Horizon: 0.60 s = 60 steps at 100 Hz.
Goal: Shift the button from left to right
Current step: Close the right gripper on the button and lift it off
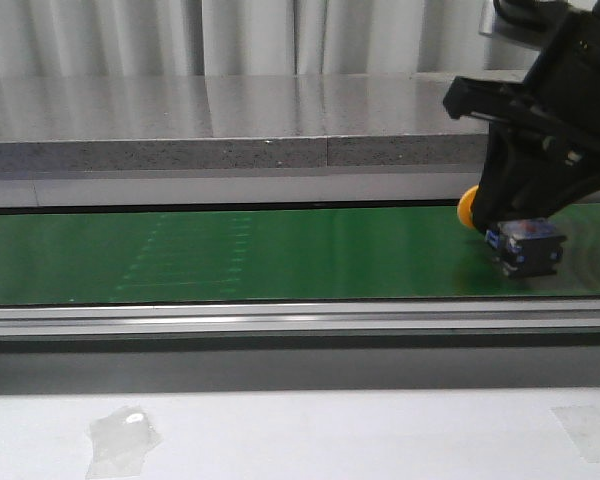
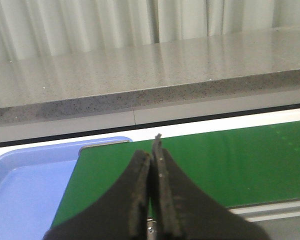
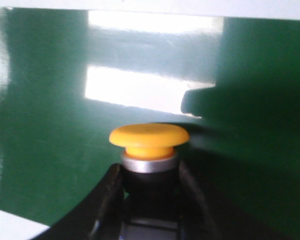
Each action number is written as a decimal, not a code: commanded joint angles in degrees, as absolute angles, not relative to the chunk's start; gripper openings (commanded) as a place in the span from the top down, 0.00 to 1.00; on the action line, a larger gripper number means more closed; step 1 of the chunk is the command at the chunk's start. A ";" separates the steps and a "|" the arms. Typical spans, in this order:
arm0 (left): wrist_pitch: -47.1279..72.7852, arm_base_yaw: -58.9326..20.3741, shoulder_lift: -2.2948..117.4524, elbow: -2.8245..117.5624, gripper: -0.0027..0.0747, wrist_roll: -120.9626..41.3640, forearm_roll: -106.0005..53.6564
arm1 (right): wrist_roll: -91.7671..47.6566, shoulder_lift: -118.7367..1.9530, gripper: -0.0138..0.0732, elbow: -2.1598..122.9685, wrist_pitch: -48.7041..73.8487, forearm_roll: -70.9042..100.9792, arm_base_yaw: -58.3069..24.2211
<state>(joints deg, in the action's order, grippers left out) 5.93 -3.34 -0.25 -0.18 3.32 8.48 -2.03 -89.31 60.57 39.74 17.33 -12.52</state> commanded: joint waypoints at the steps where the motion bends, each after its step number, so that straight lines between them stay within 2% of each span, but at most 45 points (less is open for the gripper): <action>1: 1.51 -3.23 -2.06 -2.61 0.99 3.67 7.94 | -2.60 -84.86 0.88 65.20 41.03 16.10 -12.45; 29: 1.51 -3.23 -2.06 -2.61 0.99 3.67 7.94 | -2.60 -81.47 0.88 75.52 51.04 10.85 -8.52; 60: 1.51 -3.23 -2.06 -2.61 0.99 3.67 7.94 | -5.82 -81.38 0.88 76.62 53.11 10.73 1.99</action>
<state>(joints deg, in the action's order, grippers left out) 5.93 -3.34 -0.25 -0.18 3.32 8.48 -3.77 -83.70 74.59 54.73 10.64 -0.93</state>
